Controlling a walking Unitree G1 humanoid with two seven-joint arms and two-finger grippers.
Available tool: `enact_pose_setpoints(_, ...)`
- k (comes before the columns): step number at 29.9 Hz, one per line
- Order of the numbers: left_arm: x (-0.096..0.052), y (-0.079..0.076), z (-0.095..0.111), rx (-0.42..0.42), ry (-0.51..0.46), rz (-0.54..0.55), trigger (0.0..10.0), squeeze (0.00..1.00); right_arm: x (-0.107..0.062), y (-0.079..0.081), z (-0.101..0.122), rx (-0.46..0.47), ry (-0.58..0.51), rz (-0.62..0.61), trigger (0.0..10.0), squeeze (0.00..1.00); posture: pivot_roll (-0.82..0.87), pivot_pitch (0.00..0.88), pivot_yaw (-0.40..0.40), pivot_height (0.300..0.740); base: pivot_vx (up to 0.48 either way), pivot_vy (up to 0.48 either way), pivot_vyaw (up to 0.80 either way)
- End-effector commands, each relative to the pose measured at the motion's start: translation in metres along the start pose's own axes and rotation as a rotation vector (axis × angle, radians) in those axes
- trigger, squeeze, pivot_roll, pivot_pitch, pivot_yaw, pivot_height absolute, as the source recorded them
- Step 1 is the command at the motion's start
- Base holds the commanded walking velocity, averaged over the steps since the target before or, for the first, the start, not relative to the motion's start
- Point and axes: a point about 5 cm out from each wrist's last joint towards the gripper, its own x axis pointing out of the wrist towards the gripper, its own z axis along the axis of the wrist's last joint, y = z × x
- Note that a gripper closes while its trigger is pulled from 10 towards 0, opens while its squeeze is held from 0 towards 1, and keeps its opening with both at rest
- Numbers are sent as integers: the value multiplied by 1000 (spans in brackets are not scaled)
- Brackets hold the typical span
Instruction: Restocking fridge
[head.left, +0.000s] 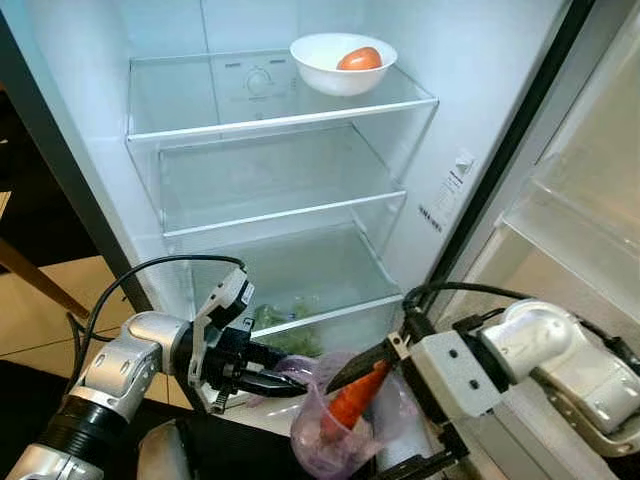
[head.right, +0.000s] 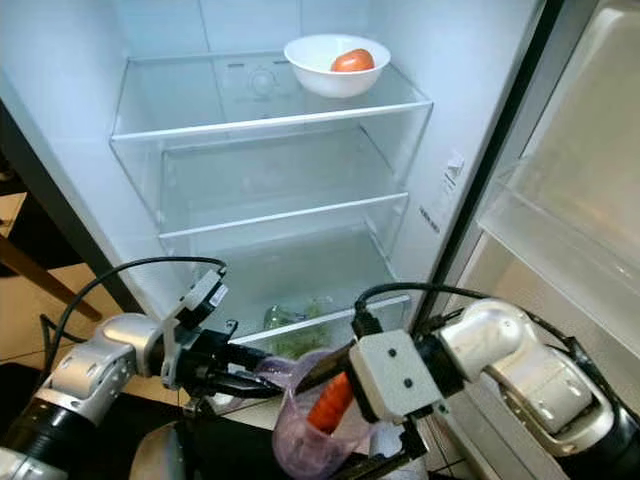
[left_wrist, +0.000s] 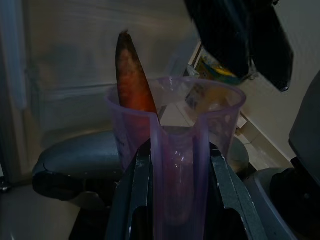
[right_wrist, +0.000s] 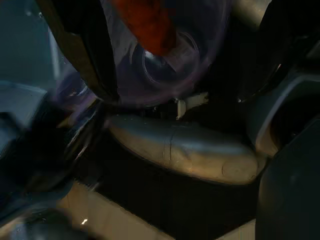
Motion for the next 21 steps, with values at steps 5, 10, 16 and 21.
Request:
enact_pose_setpoints(5, -7, 5, -5, 16, -32, 115, 0, 0, -15, -2, 3, 29, -33, -73, 10000, 988, -138, 134, -10, 411, 0, 0, 0)
enact_pose_setpoints(10, -15, 8, -9, 22, -49, 217, 0, 0, -27, -13, 1, 43, -77, -241, 10000, 0, -128, 127, -11, 411, 0, 0, 0)
enact_pose_setpoints(16, -21, 12, -9, 63, -100, 367, 0, 0, -43, -27, -13, 132, -123, -520, 10000, 0, -121, 117, -15, 411, 0, 0, 0)
enact_pose_setpoints(21, -17, 16, -4, 105, -154, 448, 0, 0, -55, -42, -27, 225, -136, -753, 10000, 0, -121, 115, -9, 411, 0, 0, 0)
